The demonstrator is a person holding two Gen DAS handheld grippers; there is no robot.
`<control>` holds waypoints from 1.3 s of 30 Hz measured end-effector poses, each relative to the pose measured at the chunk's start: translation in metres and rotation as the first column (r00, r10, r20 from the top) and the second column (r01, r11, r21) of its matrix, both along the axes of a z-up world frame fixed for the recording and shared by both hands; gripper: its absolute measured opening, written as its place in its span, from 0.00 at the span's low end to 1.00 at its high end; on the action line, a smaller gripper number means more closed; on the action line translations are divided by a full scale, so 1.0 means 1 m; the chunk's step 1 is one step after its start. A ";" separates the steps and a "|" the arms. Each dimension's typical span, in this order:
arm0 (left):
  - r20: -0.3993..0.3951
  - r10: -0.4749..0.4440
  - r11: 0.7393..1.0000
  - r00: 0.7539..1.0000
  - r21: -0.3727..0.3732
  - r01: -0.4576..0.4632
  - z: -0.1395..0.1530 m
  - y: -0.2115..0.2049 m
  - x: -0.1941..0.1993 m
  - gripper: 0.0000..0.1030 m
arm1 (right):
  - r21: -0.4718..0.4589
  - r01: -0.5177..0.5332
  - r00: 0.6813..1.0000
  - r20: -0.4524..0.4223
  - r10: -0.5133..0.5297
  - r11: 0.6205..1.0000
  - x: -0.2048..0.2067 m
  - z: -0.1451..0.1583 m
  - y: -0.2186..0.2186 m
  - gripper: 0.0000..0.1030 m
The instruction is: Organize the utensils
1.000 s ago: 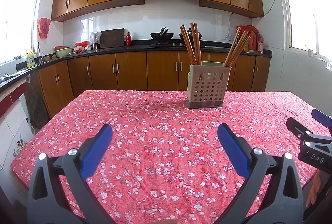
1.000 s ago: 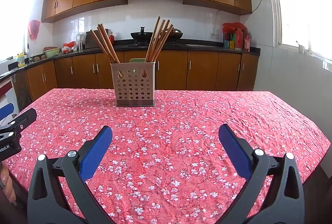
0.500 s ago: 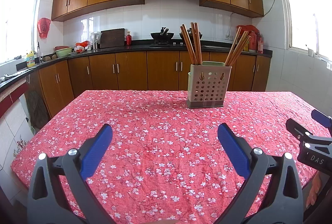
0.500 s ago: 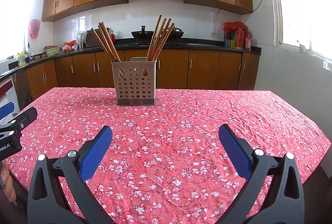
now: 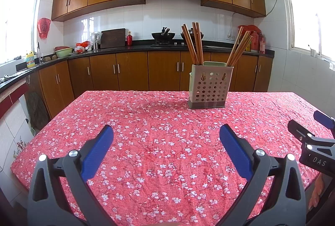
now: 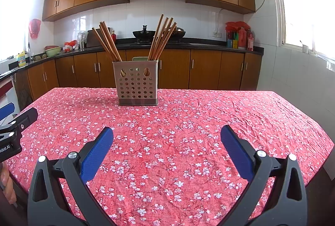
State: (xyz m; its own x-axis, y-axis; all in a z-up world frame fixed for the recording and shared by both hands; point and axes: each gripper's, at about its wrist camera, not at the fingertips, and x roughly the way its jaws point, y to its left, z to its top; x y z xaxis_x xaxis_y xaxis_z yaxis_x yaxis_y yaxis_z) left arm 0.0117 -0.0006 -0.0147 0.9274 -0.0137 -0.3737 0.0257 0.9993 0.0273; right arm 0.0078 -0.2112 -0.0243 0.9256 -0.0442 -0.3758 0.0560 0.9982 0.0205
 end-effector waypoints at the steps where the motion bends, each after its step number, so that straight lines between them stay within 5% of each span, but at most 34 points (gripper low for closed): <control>1: 0.000 0.000 1.000 1.000 0.000 0.000 0.000 0.000 0.000 0.96 | 0.000 0.000 1.000 0.000 0.000 1.000 0.000 0.000 0.000 0.98; 39: -0.003 0.009 1.000 1.000 -0.001 -0.009 -0.003 0.003 0.002 0.96 | 0.003 0.000 1.000 -0.006 0.000 1.000 0.000 -0.002 -0.001 0.98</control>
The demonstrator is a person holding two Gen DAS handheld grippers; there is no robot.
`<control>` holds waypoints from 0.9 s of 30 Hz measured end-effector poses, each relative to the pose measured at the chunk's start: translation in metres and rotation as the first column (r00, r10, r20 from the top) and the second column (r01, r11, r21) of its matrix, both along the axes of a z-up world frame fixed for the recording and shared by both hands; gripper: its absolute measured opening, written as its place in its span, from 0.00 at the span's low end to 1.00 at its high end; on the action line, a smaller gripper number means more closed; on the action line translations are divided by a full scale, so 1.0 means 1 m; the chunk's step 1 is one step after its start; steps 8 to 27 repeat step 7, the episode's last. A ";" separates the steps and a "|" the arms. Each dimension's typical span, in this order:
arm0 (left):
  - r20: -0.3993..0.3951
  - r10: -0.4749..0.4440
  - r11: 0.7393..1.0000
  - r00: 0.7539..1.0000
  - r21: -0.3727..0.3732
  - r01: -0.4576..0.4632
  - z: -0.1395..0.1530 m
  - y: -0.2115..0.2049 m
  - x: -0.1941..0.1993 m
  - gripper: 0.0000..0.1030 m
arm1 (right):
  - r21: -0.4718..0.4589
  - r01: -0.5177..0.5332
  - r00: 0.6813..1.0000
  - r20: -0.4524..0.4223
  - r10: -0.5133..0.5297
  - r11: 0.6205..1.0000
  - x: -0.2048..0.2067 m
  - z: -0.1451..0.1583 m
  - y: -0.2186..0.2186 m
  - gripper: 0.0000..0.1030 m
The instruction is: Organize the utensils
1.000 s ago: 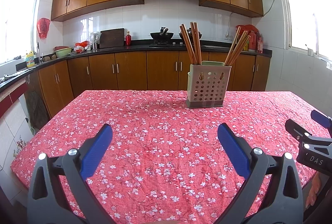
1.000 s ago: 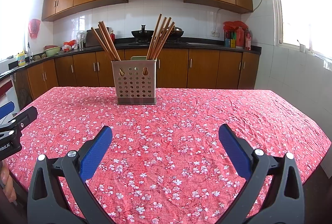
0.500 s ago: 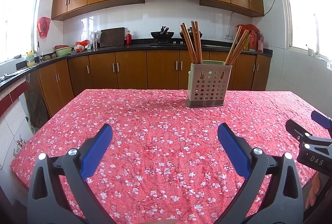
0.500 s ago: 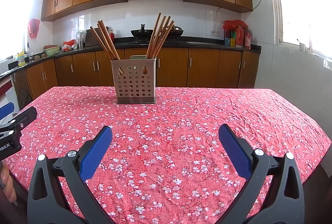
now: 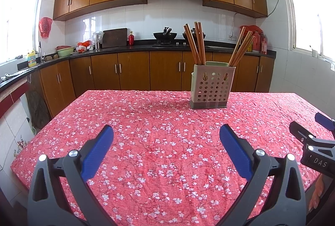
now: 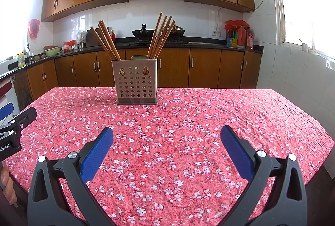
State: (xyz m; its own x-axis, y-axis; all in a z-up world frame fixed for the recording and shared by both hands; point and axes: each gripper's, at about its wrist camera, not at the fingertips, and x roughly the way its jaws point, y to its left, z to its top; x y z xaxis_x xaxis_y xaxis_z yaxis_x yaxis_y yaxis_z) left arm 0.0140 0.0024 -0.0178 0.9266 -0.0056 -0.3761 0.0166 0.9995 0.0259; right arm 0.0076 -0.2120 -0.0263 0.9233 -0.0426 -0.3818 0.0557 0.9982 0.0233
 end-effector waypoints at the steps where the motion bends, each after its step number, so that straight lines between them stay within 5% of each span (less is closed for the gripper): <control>1: -0.002 0.000 1.000 1.000 -0.001 0.000 0.000 0.000 0.000 0.96 | 0.000 0.000 1.000 0.000 0.000 1.000 0.000 0.000 0.000 0.98; 27: -0.007 0.003 1.000 1.000 -0.005 -0.003 0.002 -0.001 0.000 0.96 | 0.001 0.001 1.000 0.000 -0.001 1.000 0.000 0.000 -0.001 0.98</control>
